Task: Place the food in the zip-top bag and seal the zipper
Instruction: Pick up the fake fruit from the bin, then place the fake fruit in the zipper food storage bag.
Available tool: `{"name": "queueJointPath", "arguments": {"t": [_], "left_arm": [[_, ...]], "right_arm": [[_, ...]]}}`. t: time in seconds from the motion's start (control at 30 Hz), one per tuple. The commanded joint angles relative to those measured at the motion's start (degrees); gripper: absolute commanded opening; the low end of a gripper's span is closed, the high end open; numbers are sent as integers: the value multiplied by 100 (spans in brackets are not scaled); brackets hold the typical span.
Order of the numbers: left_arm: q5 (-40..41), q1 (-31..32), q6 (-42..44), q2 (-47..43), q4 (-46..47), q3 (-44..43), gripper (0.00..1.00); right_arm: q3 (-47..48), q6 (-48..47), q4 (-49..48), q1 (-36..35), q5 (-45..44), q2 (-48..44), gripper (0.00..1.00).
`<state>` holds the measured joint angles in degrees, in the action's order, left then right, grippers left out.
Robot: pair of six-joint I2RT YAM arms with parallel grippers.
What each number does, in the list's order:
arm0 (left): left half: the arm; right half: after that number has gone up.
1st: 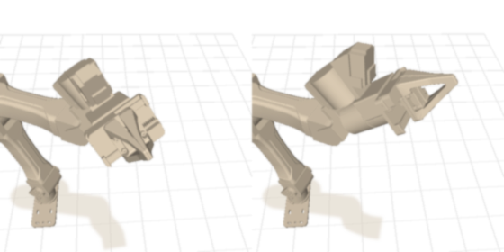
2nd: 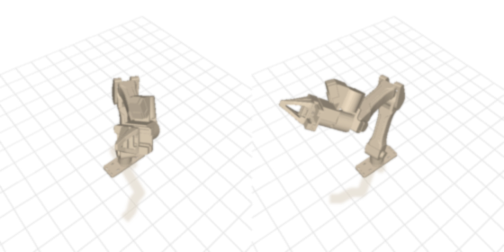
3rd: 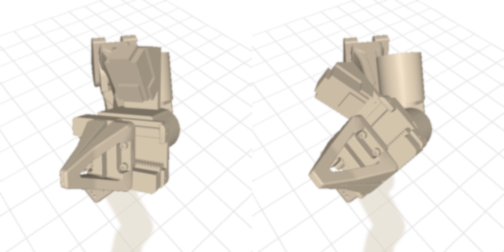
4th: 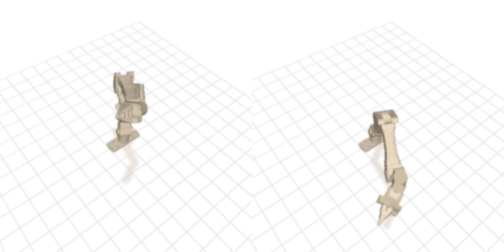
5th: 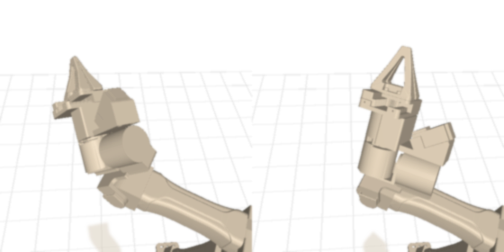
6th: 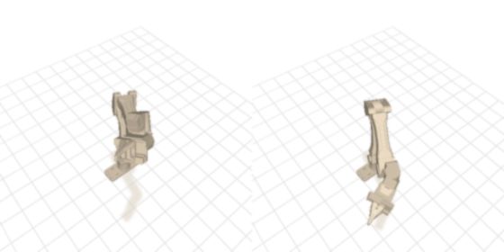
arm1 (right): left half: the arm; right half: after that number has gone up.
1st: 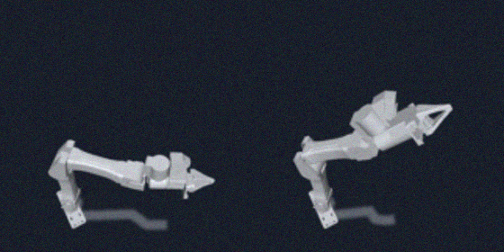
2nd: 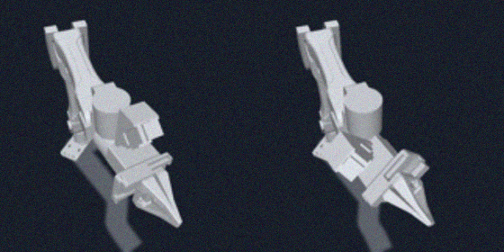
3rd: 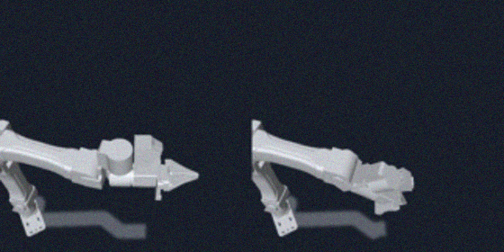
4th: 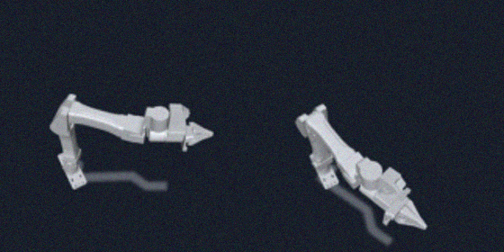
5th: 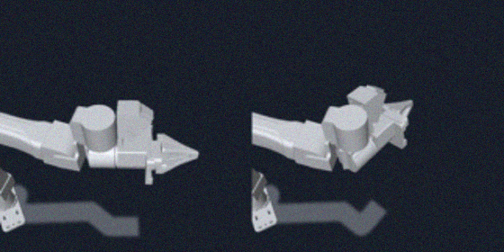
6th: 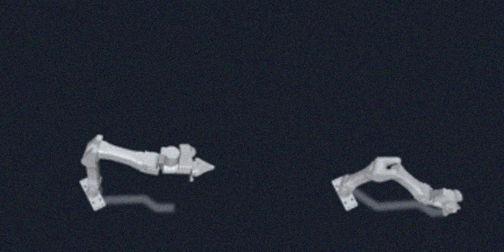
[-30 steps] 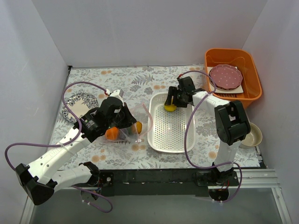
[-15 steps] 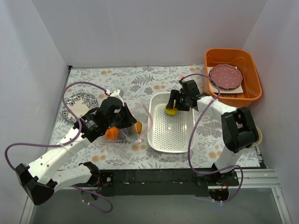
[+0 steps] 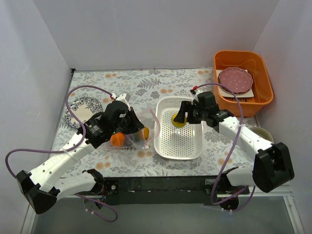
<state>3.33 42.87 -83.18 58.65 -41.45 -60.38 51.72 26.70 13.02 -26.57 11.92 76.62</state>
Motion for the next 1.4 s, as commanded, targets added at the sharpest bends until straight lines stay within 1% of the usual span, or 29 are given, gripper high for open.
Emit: {"name": "queueJointPath", "arguments": {"t": [0.0,0.2,0.3,0.47,0.57,0.73,0.87,1.03,1.1,1.17,1.2,1.27,1.3,1.37], "left_arm": [[-149,2,56,58,181,18,0],[-280,2,38,199,278,44,0],[-289,2,38,225,287,61,0],[-325,2,30,252,331,70,0],[-509,2,47,331,339,35,0],[-614,11,135,419,357,-9,0],[-659,2,153,323,401,-26,0],[-755,2,153,234,568,88,0],[-799,11,135,208,577,97,0],[-799,2,135,208,524,53,0],[-808,-7,135,199,515,53,0],[-799,2,144,164,515,35,0],[-790,2,135,147,507,26,0],[-755,2,144,111,472,-17,0]], "right_arm": [[-110,204,113,-348,161,-612,43],[-163,564,8,-1069,-5,-1122,44],[-75,678,-27,-1254,-23,-1202,44],[-4,924,-395,-1535,-50,-1211,45],[-5,1030,-694,-1685,-58,-1132,46],[241,1030,-783,-1869,-32,-684,47],[478,995,-765,-1966,-76,-368,47],[628,1022,-1125,-2019,-208,-51,48],[795,1004,-1117,-2036,-287,115,52],[839,1004,-1249,-2054,-296,204,52],[865,1013,-1405,-2054,-305,248,57],[988,987,-1399,-2063,-305,379,66],[1006,986,-1398,-2063,-305,406,73],[1006,986,-1459,-2072,-296,450,81]]}}
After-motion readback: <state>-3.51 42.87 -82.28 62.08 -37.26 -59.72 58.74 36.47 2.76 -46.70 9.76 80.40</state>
